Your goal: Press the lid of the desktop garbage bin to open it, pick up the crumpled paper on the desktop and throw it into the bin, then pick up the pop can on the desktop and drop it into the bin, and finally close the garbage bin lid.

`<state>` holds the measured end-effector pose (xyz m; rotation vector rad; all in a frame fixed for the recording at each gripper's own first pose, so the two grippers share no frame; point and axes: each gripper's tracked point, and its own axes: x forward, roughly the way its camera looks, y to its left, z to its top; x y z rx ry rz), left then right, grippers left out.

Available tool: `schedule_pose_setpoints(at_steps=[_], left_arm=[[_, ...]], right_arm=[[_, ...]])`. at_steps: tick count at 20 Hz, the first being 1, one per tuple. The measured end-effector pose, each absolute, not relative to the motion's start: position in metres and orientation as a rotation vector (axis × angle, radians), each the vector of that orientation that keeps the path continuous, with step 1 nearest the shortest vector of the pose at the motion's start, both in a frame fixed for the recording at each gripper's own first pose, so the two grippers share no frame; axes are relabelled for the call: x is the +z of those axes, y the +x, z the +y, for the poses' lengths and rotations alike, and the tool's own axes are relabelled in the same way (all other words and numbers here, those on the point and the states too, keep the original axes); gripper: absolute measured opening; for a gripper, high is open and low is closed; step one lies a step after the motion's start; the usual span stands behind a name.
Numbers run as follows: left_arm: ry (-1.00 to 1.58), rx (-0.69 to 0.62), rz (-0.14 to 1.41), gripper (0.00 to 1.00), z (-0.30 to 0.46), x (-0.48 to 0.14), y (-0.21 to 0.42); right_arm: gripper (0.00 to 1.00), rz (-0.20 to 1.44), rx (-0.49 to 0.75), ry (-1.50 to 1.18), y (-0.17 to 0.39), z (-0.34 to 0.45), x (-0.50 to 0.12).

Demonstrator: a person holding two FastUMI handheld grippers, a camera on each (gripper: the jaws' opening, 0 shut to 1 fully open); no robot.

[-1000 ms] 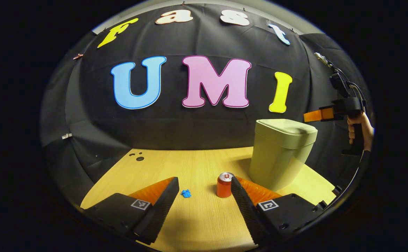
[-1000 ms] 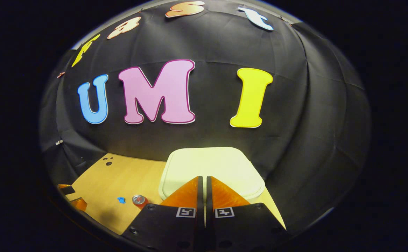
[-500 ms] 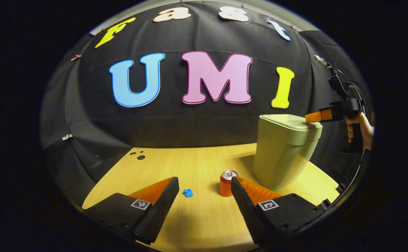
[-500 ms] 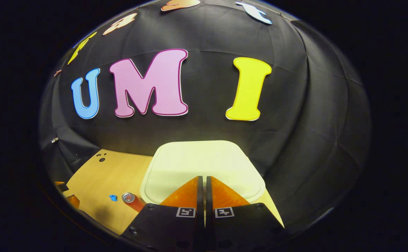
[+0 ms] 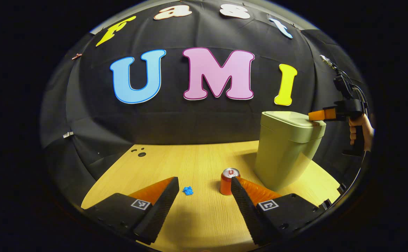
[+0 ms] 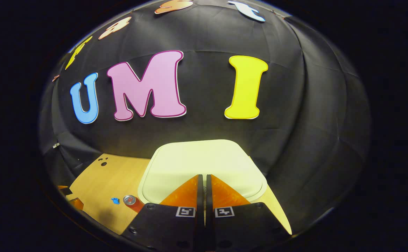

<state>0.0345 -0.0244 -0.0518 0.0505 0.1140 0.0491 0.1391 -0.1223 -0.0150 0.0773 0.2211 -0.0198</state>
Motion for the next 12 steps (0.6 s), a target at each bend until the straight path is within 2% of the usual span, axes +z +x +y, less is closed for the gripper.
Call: schedule_pose_setpoints(at_steps=[12], left_arm=[[0.053,0.047,0.105,0.96,-0.031,-0.048,0.033]], right_arm=[[0.06,0.194,-0.004,0.115,0.133,-0.12,-0.007]])
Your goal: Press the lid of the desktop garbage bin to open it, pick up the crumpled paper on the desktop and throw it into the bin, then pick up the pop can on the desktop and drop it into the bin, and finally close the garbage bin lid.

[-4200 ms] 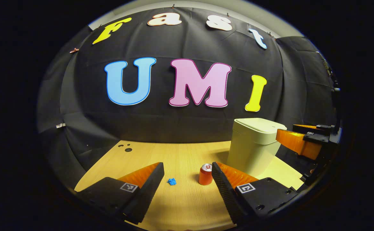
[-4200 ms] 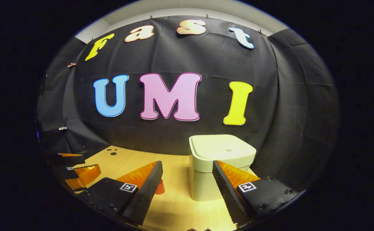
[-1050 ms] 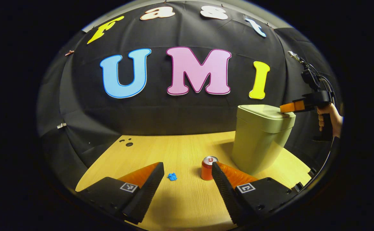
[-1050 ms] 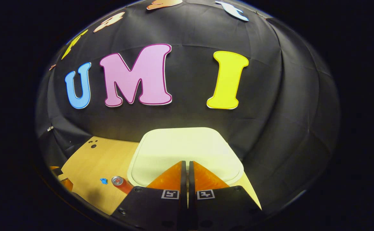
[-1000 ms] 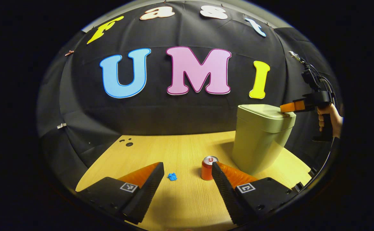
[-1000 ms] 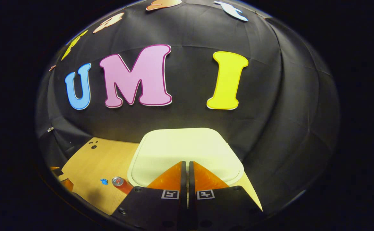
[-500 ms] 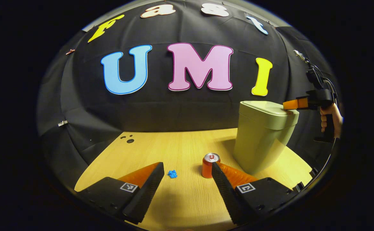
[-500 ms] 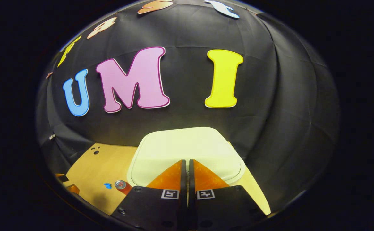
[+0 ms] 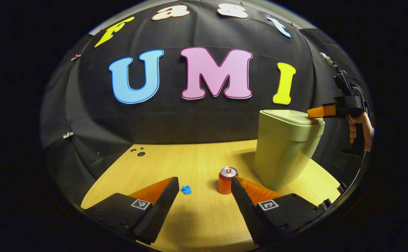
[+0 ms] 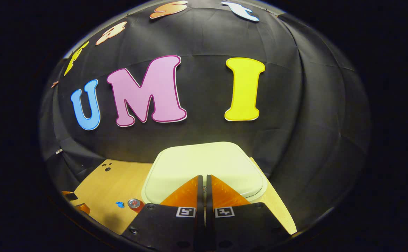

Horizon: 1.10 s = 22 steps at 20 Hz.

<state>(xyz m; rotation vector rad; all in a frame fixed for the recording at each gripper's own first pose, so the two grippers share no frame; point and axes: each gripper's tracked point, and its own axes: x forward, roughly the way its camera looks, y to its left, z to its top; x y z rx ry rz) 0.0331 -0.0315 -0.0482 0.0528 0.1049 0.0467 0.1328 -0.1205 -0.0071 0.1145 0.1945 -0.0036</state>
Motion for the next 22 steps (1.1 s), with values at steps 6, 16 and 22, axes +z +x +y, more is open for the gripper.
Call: schedule_pose_setpoints(at_steps=[6,16,22], left_arm=[[0.037,0.037,0.1,0.96,-0.03,-0.047,0.028],[0.078,0.021,0.058,0.96,-0.023,-0.046,0.001],[0.063,0.013,0.059,0.96,-0.013,-0.051,-0.024]], right_arm=[[0.05,0.107,-0.036,0.122,0.12,-0.127,0.027],[0.05,0.048,-0.064,0.081,0.077,-0.123,0.05],[0.05,0.042,-0.092,0.068,0.053,-0.113,0.05]])
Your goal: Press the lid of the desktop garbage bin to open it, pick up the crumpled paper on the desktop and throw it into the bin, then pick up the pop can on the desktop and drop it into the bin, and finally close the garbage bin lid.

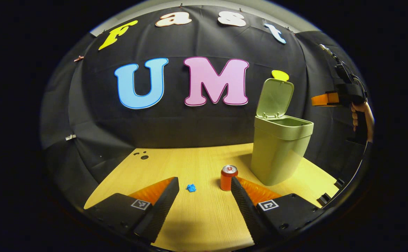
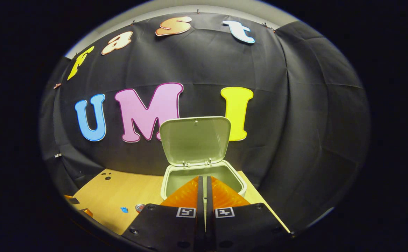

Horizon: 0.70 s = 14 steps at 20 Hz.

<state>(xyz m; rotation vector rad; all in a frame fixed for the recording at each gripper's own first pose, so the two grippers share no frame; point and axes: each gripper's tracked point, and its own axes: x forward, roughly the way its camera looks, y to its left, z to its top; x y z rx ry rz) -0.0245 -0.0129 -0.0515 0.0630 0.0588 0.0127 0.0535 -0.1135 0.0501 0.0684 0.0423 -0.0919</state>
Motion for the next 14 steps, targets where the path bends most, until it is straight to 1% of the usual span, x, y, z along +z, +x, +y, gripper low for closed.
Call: schedule_pose_setpoints(at_steps=[1,4,5,6,8,10,11,12,14], left_arm=[[0.065,0.01,0.06,0.96,-0.011,-0.052,-0.027],[0.073,0.015,0.058,0.95,-0.002,-0.055,-0.035],[0.07,0.014,0.057,0.96,0.0,-0.055,-0.036],[0.068,0.012,0.056,0.96,0.002,-0.056,-0.04],[0.07,0.007,0.048,0.96,0.006,-0.055,-0.042],[0.08,0.003,0.041,0.96,0.01,-0.055,-0.043],[0.082,0.002,0.036,0.96,0.012,-0.053,-0.042],[0.081,0.001,0.031,0.96,0.014,-0.053,-0.04],[0.072,0.002,0.02,0.96,0.019,-0.05,-0.034]], right_arm=[[0.06,0.04,-0.097,0.07,0.049,-0.112,0.05],[0.2,0.024,-0.097,0.084,0.039,-0.105,0.053],[0.34,0.02,-0.086,0.09,0.036,-0.101,0.054],[0.45,0.016,-0.082,0.089,0.034,-0.098,0.054],[0.8,0.011,-0.084,0.074,0.029,-0.094,0.053],[0.78,0.006,-0.081,0.059,0.025,-0.089,0.053],[0.92,0.005,-0.08,0.053,0.024,-0.087,0.051],[1.0,0.004,-0.079,0.046,0.021,-0.084,0.051],[1.0,0.005,-0.074,0.025,0.02,-0.08,0.049]])
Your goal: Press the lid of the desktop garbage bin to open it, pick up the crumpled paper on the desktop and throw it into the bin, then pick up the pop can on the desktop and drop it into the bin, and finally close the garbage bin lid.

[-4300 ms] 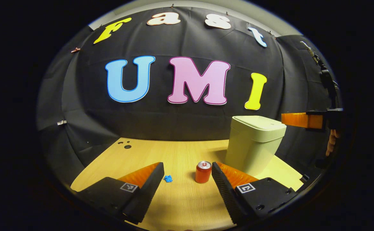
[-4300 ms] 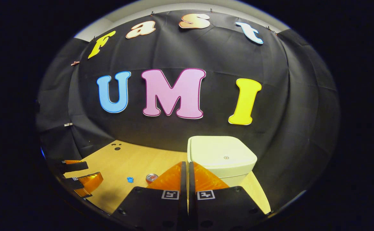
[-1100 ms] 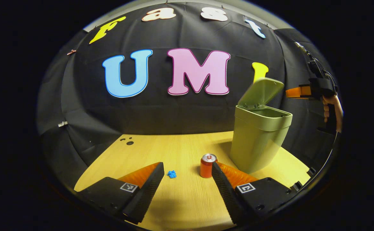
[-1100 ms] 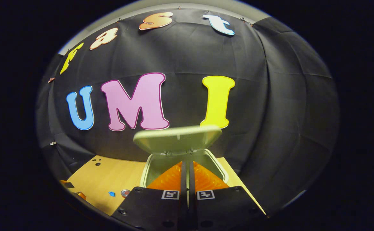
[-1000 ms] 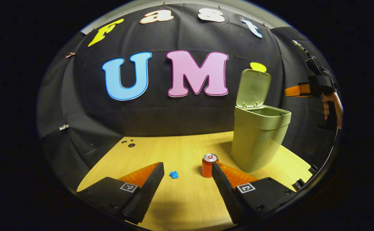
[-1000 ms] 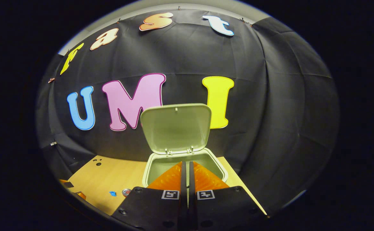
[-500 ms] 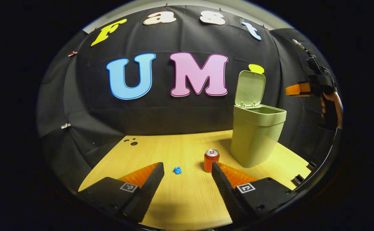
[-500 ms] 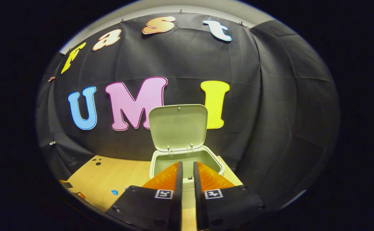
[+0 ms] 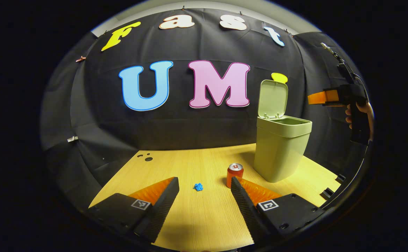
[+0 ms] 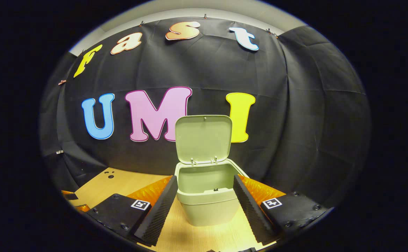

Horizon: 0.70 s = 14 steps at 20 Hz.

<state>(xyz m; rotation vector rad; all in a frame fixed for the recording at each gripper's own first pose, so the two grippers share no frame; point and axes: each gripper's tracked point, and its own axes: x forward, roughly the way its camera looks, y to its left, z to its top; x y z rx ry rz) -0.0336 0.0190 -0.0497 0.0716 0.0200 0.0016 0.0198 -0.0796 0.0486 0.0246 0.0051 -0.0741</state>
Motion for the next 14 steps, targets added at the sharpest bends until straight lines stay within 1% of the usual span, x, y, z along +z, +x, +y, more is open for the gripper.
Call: schedule_pose_setpoints(at_steps=[3,7,14], left_arm=[[0.06,-0.006,0.022,0.96,0.023,-0.048,-0.017],[0.027,-0.021,0.073,0.96,0.029,-0.063,0.013],[0.012,0.028,0.172,0.96,0.059,-0.094,0.074]], right_arm=[[1.0,0.019,-0.067,0.013,0.017,-0.076,0.043],[1.0,0.049,-0.051,0.004,0.012,-0.073,0.027],[0.98,0.136,-0.03,0.004,0.013,-0.077,-0.01]])
